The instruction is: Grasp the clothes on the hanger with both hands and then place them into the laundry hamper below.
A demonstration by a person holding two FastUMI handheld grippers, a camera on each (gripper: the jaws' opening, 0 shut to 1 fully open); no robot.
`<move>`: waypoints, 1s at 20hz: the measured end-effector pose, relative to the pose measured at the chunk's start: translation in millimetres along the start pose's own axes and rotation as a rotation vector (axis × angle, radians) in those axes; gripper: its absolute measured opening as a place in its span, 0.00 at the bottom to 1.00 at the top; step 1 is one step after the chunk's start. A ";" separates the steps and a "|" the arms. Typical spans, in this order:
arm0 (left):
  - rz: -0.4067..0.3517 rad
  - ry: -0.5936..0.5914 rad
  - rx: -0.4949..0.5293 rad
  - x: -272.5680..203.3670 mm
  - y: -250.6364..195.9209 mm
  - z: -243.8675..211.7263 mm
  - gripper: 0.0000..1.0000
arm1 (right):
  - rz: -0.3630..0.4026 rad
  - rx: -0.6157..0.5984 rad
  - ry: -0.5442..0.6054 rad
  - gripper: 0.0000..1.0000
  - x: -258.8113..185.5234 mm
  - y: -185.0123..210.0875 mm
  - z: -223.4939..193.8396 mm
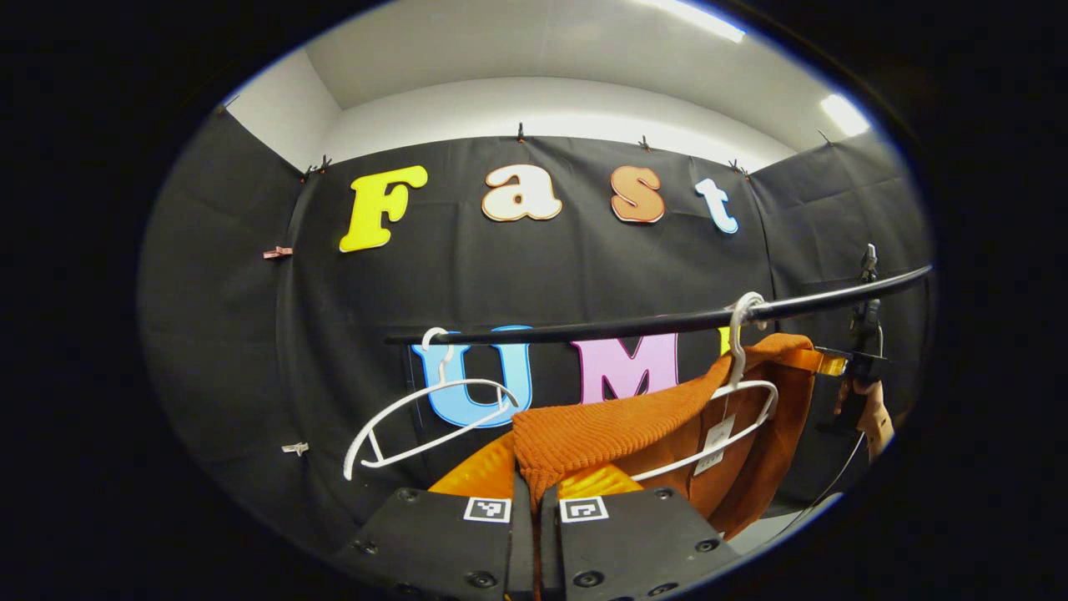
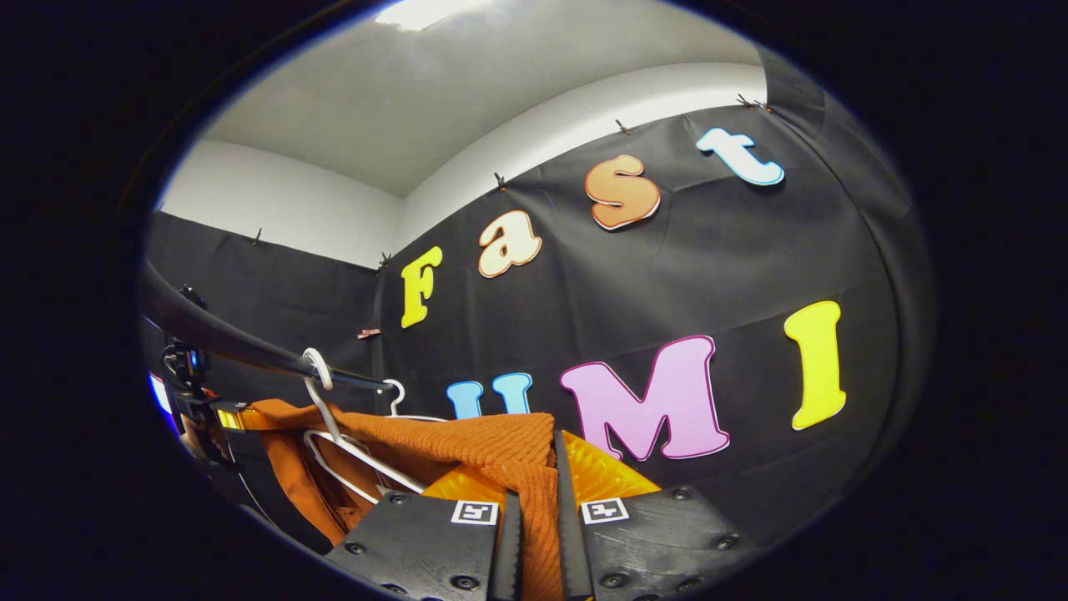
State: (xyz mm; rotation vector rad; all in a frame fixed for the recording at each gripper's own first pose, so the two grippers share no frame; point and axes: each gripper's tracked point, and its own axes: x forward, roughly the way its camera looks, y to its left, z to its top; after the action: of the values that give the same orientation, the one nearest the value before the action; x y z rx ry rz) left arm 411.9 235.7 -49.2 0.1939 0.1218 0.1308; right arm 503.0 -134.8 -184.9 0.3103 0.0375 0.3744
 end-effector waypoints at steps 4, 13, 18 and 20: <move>0.005 0.055 -0.005 12.1 23.1 -10.7 0.07 | 0.037 -0.014 -0.006 0.22 13.6 13.2 5.9; 0.027 0.249 -0.114 35.6 73.9 -88.3 0.07 | 0.106 -0.047 0.116 0.22 37.6 42.9 -35.2; 0.030 0.300 -0.200 47.0 61.4 -145.3 0.07 | 0.078 -0.032 0.157 0.17 38.1 32.0 -56.3; 0.012 0.308 -0.167 44.8 36.9 -157.4 0.07 | 0.005 -0.024 0.169 0.22 31.0 9.4 -62.8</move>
State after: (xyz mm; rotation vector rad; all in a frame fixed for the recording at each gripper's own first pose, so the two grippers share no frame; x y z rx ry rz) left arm 430.8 306.8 -200.0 0.0068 0.4148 0.1811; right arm 522.7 -96.9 -241.2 0.2545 0.1981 0.4056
